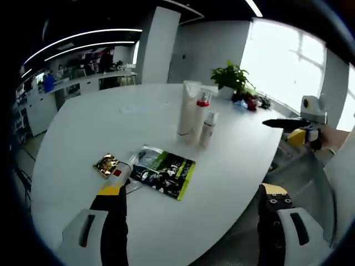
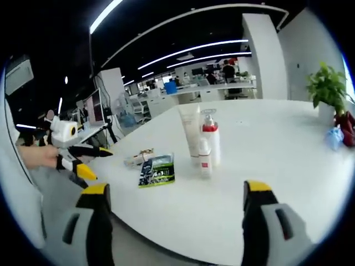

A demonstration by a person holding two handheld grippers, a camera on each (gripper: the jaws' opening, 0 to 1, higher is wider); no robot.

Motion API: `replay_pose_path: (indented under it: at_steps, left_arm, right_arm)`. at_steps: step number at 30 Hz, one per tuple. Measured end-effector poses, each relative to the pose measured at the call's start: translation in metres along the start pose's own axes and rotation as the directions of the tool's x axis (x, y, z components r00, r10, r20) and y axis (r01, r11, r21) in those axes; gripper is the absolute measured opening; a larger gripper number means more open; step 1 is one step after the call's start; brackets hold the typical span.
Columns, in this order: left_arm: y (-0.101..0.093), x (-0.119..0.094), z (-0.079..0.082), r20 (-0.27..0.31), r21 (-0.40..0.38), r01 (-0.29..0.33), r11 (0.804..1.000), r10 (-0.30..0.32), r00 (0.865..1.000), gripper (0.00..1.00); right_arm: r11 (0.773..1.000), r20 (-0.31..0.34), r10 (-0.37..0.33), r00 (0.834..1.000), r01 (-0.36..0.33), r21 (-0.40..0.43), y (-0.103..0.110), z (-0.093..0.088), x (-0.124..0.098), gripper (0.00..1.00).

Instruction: Arrange the skincare products in the storage area until every visible bottle or jar stands upright without overlapping.

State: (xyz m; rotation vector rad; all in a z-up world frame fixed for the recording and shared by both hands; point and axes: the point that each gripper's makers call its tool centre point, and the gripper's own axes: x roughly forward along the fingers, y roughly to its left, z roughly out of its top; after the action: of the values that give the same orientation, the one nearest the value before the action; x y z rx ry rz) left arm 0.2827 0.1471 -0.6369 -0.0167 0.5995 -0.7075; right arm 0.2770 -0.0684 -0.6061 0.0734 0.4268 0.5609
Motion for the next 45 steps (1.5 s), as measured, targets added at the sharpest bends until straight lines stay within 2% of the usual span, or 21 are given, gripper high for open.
replay_pose_path:
  at_steps: [8, 24, 30, 32, 35, 39, 45]
  left_arm:
    - [0.004, -0.006, -0.008, -0.008, -0.003, -0.031, 1.000, 0.031, 0.999, 0.96]
    - [0.008, -0.002, -0.004, -0.012, 0.006, -0.043, 0.999, 0.043, 0.999, 0.96]
    - [0.022, 0.005, 0.003, -0.025, 0.017, -0.054, 0.998, 0.055, 0.998, 0.95]
    - [0.029, 0.008, 0.003, -0.040, 0.013, -0.064, 0.998, 0.065, 0.997, 0.94]
    - [0.040, 0.014, -0.001, -0.099, 0.040, -0.080, 0.996, 0.083, 0.992, 0.92]
    - [0.050, 0.021, 0.001, -0.123, 0.031, -0.080, 0.996, 0.084, 0.989, 0.91]
    - [0.069, 0.032, 0.003, -0.166, 0.061, -0.094, 0.994, 0.103, 0.981, 0.88]
  right_arm:
    - [1.000, 0.010, 0.013, 1.000, -0.013, -0.010, 0.003, 0.001, 0.002, 1.00]
    - [1.000, 0.009, 0.017, 1.000, -0.017, -0.005, 0.002, 0.000, 0.003, 1.00]
    - [1.000, 0.008, 0.020, 1.000, -0.020, 0.000, 0.002, -0.001, 0.004, 0.98]
    - [1.000, 0.006, 0.022, 1.000, -0.022, -0.004, 0.002, -0.001, 0.004, 0.98]
    - [1.000, 0.007, 0.017, 1.000, -0.017, -0.001, 0.000, -0.001, 0.005, 0.98]
    - [1.000, 0.008, 0.011, 1.000, -0.011, 0.005, -0.003, -0.001, 0.005, 0.98]
    - [1.000, 0.006, 0.003, 1.000, -0.003, 0.007, -0.004, -0.001, 0.005, 0.98]
